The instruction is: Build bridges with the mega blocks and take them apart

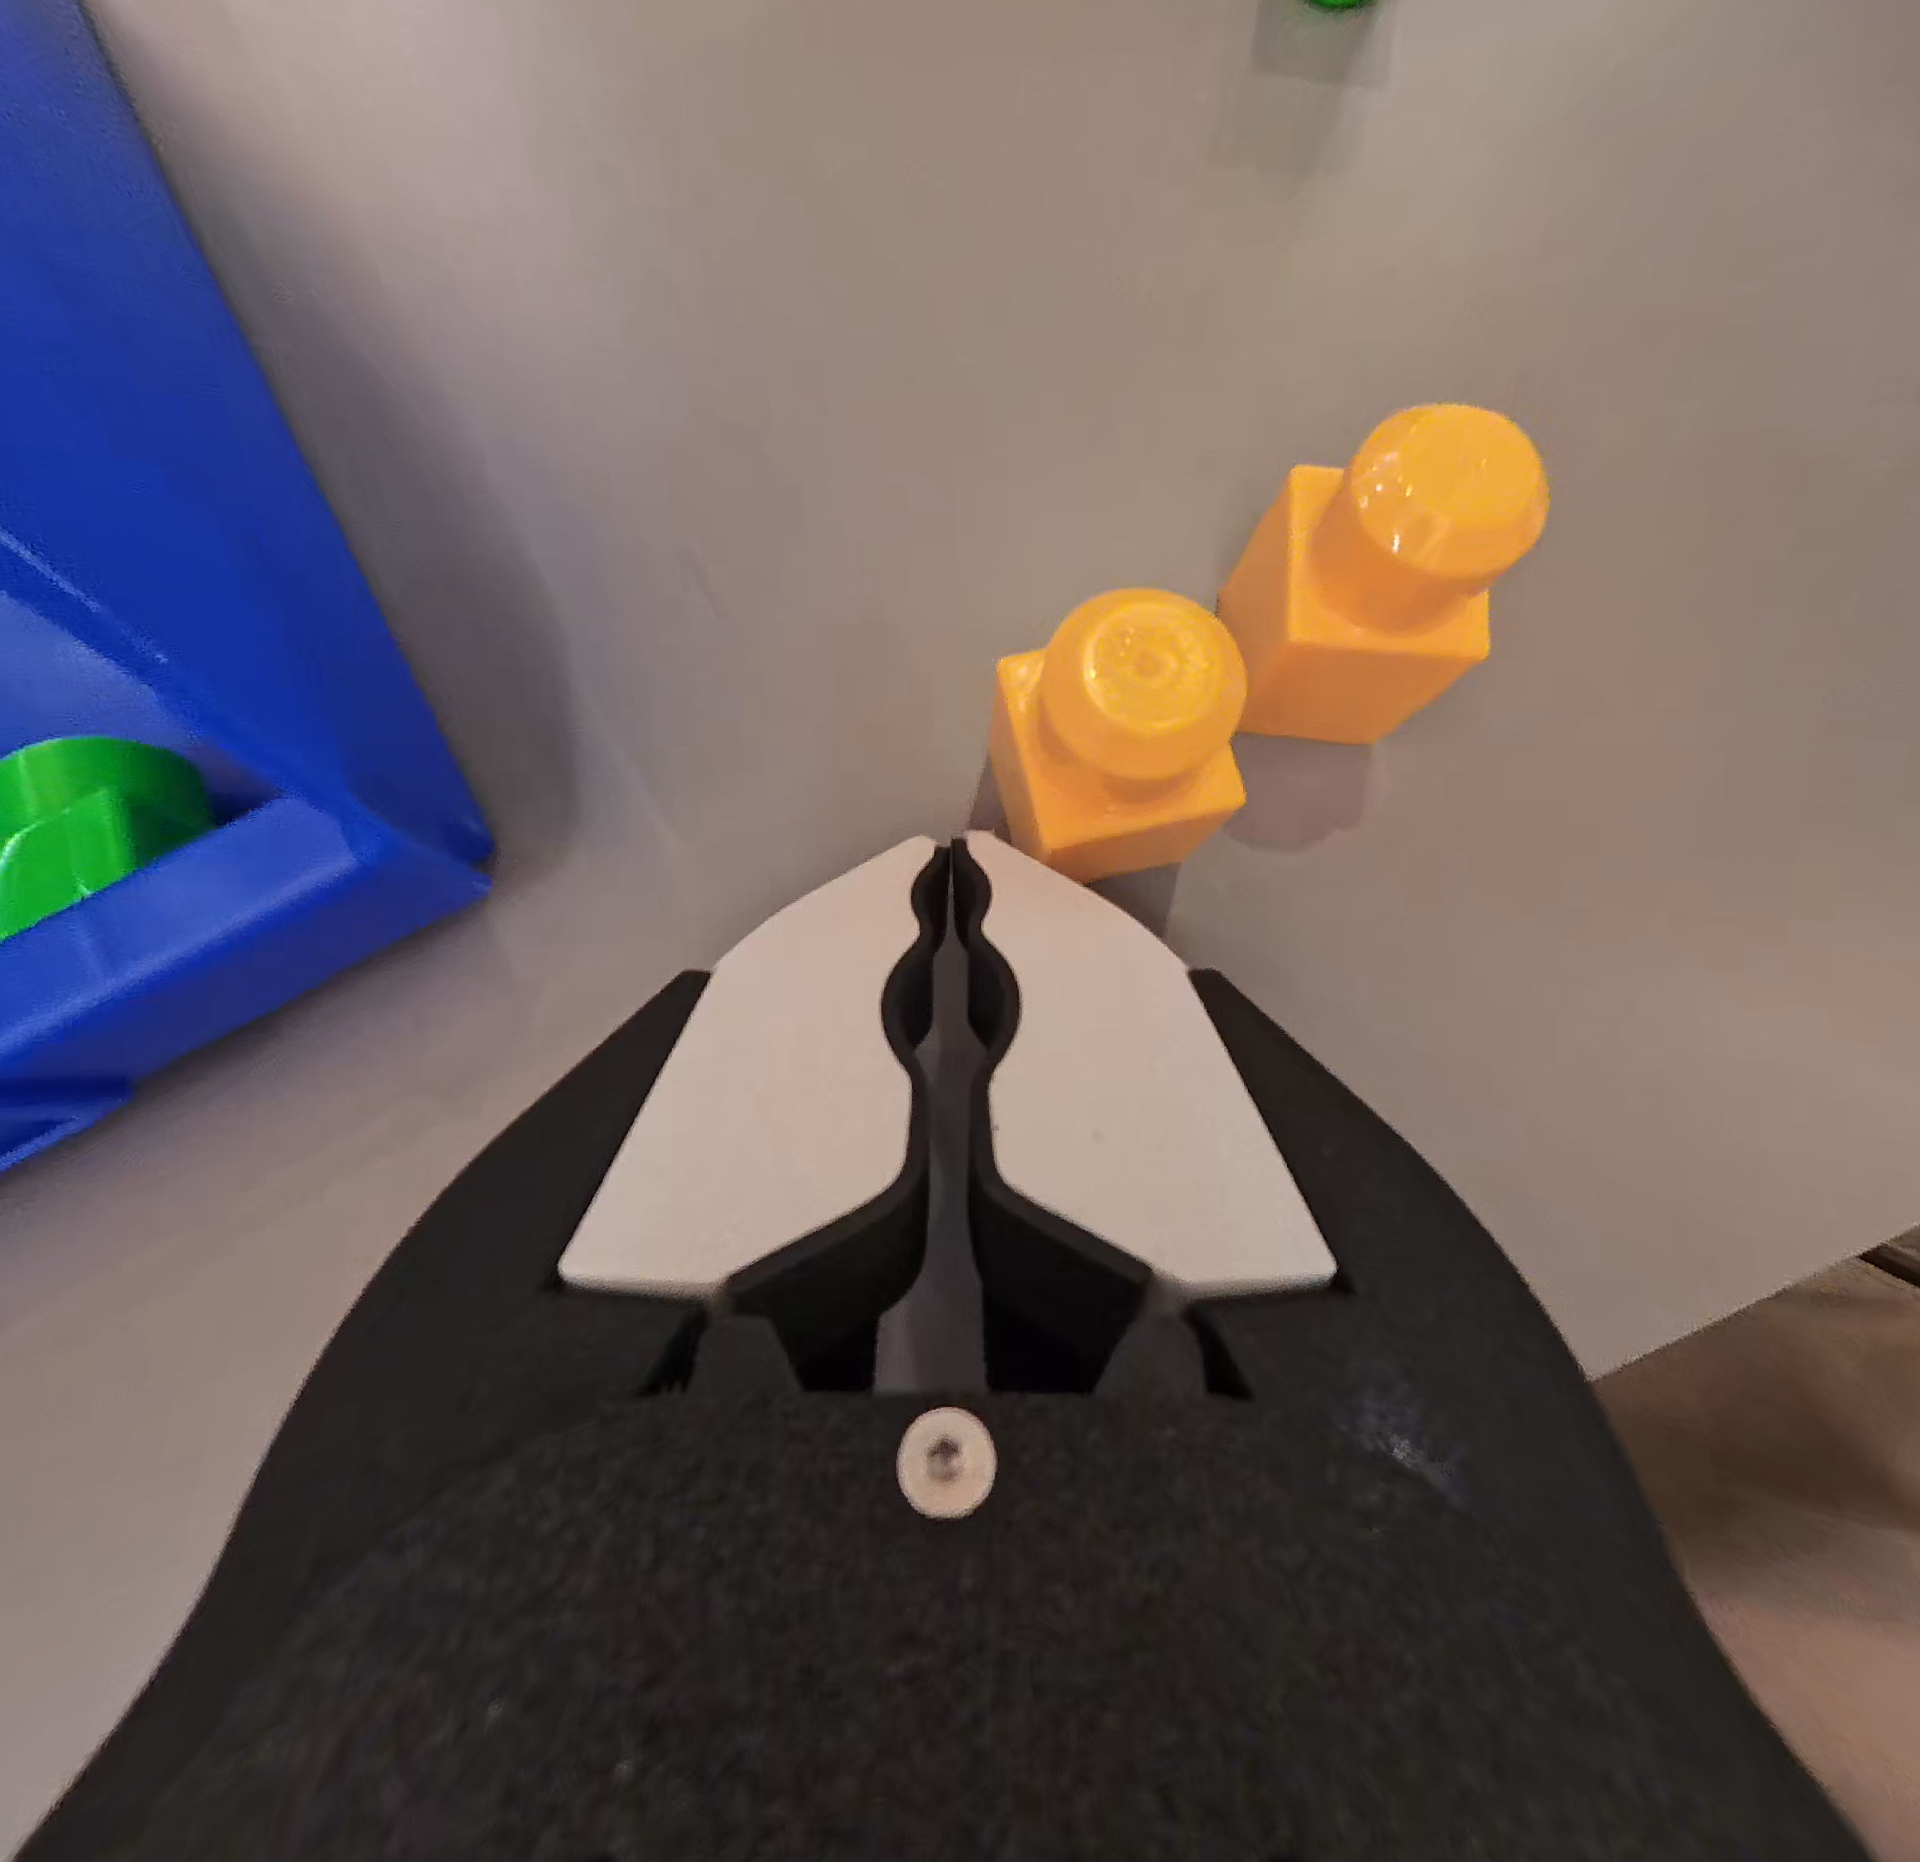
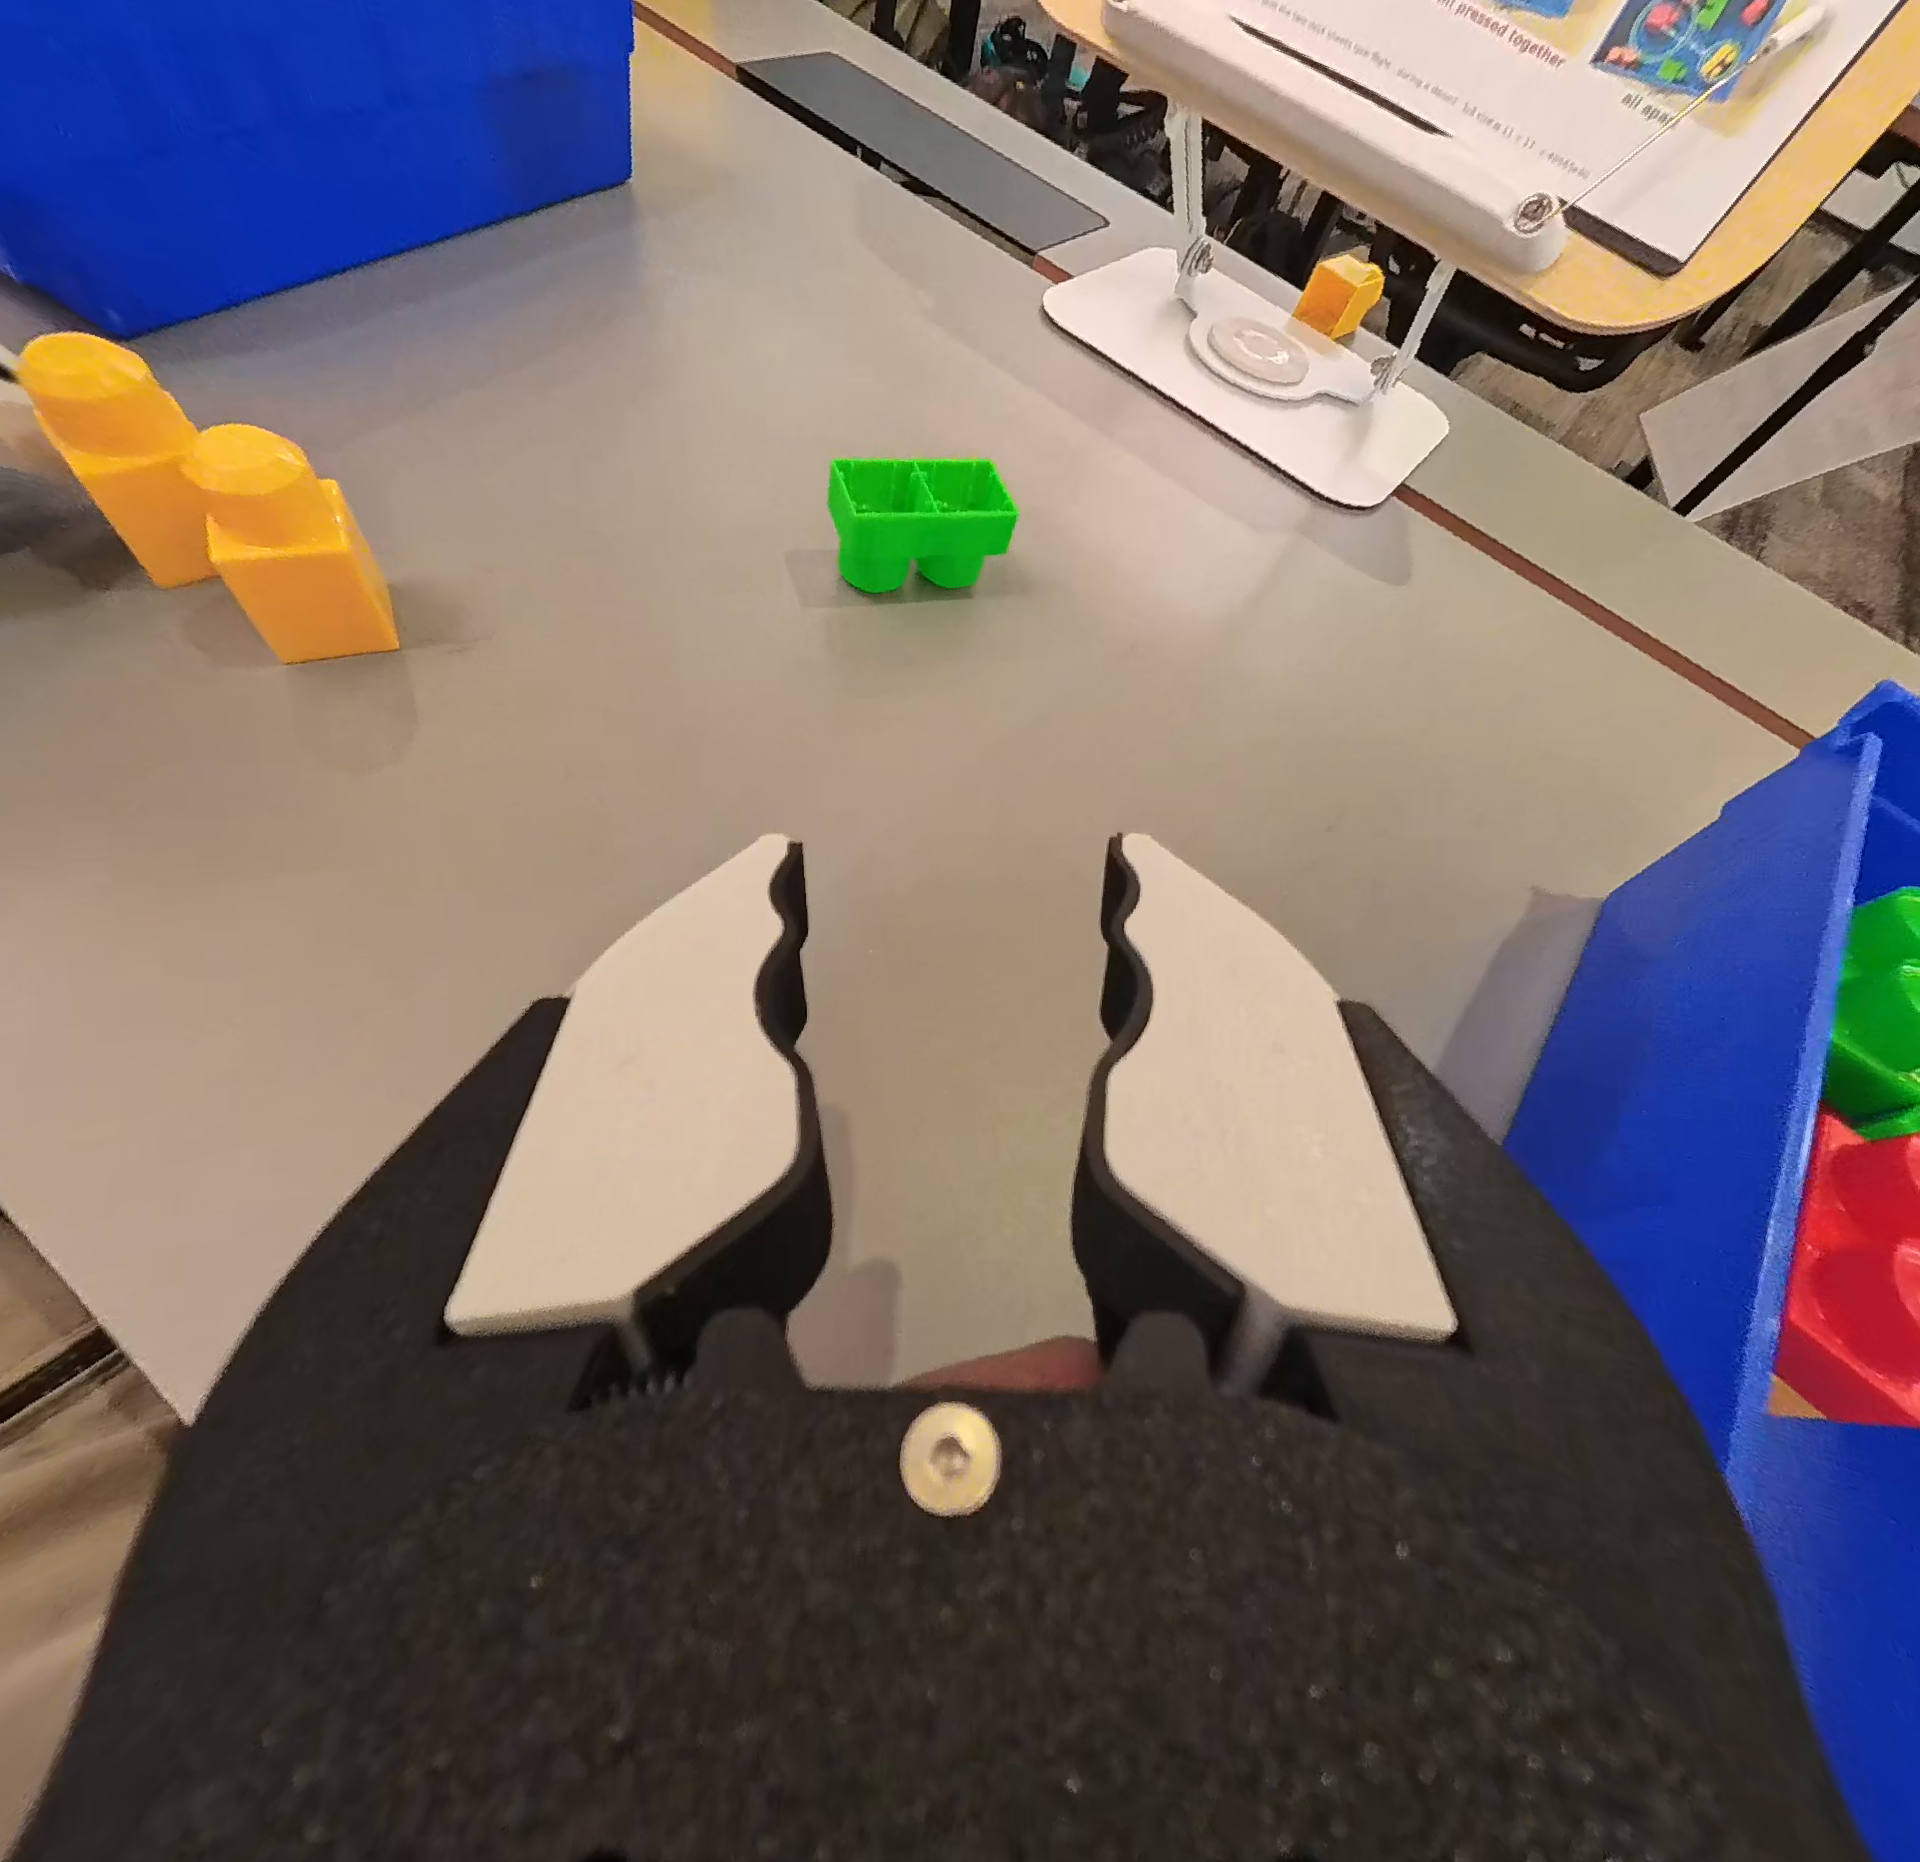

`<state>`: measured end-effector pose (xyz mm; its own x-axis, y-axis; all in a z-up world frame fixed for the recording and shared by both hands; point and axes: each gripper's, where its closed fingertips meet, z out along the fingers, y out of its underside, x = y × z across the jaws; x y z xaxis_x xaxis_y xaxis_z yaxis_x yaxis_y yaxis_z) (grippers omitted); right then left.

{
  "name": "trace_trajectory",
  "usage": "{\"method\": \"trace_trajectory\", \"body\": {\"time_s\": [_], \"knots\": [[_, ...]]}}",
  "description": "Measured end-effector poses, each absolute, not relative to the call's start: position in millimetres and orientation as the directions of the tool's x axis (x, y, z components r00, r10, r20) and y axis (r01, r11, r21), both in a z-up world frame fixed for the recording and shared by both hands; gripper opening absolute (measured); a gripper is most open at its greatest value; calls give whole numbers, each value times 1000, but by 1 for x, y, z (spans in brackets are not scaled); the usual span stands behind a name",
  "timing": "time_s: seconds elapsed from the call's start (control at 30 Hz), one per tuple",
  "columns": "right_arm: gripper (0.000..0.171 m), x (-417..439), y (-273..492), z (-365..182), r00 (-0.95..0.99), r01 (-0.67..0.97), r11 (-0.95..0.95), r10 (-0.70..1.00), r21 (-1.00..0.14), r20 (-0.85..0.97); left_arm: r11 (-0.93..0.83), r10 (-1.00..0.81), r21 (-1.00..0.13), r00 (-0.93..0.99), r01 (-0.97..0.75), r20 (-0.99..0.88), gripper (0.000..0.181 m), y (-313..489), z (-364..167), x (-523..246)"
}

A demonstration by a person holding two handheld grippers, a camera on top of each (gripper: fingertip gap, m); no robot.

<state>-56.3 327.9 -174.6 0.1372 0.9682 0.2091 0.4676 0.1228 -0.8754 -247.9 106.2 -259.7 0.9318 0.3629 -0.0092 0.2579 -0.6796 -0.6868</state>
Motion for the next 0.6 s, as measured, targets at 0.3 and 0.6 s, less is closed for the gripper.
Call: {"method": "trace_trajectory", "body": {"time_s": [0.3, 0.6], "knots": [[54, -57, 328, -177, 138, 473, 119, 969, -873, 207, -689, 328, -687, 945, 229, -14, 1, 120, -260, -250], [54, -57, 329, -177, 139, 473, 118, 969, -873, 206, -685, 310, -697, 950, 213, -14, 1, 133, -260, -253]]}}
